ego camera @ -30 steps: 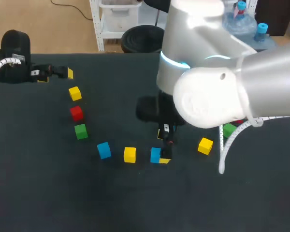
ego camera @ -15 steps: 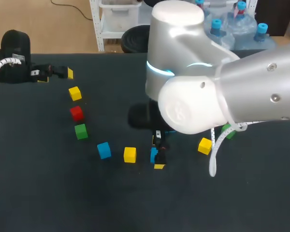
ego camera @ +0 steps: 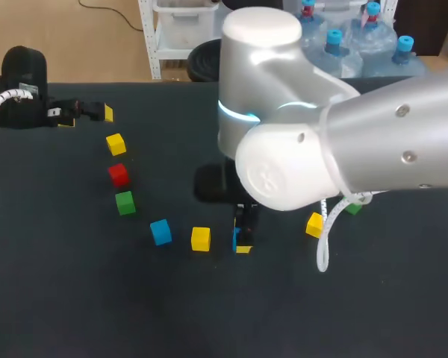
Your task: Place the blue cubes, place green cubes on the blue cubes, place the yellow cubes on the green cubes, then place the red cubes on the yellow cubes, and place purple cube on the red cubes.
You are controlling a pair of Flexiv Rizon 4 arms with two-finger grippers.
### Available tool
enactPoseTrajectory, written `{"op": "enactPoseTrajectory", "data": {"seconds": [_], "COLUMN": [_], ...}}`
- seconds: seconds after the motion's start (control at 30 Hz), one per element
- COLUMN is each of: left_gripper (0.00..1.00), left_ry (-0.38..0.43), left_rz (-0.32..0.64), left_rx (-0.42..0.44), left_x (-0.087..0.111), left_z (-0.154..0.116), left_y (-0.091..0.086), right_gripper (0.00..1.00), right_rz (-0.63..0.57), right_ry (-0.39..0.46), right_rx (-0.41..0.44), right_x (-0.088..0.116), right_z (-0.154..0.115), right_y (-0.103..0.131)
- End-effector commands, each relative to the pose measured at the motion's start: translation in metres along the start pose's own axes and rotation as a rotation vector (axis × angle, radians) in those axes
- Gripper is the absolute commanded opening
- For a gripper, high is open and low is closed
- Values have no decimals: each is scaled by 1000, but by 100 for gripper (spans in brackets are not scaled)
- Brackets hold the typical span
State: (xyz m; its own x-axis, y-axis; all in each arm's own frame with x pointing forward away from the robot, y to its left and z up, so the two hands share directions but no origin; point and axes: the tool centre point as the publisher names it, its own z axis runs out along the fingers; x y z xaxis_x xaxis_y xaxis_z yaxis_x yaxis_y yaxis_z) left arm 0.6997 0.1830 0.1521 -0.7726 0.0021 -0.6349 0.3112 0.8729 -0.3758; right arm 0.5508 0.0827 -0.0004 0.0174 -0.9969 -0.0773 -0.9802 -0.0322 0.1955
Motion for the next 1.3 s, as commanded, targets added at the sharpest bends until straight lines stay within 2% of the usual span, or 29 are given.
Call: {"op": "enactPoseTrajectory", "data": {"seconds": [0.03,0.27,0.67,0.93,1.3], "left_gripper": [100,100,100,100,100], "left_ry": [-7,-7,-7,-7,-7], "left_rz": [2,2,2,2,2], "left_rx": [12,12,12,12,12], "left_x": [1,1,1,1,1], "left_z": [0,0,0,0,0], "left_y": [2,2,2,2,2], "right_gripper": [0,0,0,0,0], "right_rz": [-1,-28,-26,-6,65], "right_ry": [-1,23,51,39,55], "right_rx": [11,32,101,77,47], "right_x": [1,4,4,-4,-4], "right_z": [1,-4,-17,-17,-10], "right_y": [3,2,-29,-47,-74]}}
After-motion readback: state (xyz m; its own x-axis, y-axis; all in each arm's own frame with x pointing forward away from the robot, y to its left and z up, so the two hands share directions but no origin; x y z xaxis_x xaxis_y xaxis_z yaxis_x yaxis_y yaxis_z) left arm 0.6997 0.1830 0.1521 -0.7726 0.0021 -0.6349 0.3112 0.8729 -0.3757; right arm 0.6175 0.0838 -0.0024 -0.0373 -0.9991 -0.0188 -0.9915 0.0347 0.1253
